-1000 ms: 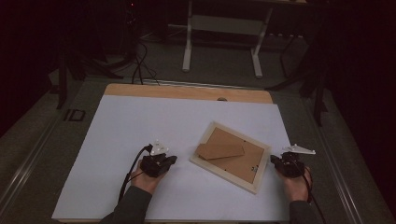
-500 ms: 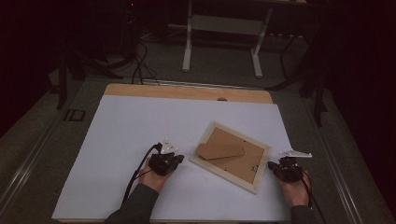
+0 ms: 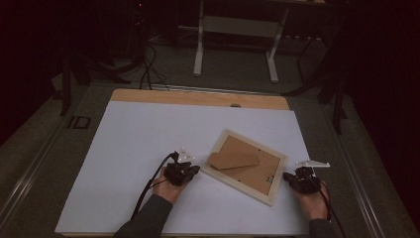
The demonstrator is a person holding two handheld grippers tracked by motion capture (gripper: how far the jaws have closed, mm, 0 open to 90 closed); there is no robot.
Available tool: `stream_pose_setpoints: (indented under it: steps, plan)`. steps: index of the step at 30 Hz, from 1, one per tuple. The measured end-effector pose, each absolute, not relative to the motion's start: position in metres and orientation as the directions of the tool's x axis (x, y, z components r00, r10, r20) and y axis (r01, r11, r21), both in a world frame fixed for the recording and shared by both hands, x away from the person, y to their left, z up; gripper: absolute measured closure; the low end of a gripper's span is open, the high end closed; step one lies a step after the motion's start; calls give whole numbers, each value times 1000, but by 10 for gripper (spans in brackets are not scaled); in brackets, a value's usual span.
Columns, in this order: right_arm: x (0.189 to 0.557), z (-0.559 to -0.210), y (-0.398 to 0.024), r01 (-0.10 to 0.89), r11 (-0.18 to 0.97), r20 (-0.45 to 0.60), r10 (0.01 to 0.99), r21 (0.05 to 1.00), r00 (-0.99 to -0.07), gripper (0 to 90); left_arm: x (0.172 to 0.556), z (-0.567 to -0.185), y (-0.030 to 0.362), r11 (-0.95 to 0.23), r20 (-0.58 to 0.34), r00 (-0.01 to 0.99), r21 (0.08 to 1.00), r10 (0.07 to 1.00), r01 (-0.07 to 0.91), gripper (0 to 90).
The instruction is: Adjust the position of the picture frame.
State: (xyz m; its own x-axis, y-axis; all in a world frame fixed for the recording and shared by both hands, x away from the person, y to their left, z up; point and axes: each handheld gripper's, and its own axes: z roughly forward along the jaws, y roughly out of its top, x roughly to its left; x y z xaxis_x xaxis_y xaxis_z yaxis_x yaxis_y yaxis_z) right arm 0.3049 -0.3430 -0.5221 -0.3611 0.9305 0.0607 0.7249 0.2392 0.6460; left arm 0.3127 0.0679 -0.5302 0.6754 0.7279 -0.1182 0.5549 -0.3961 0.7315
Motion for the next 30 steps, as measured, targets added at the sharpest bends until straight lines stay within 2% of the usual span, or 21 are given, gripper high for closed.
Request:
stream_pose_setpoints:
  steps: [30]
  plan:
    - [314, -521, -337, 731, 255, 55, 927, 633, -371, 898, 316, -536, 69, -408, -110, 669, 716, 735, 567, 900]
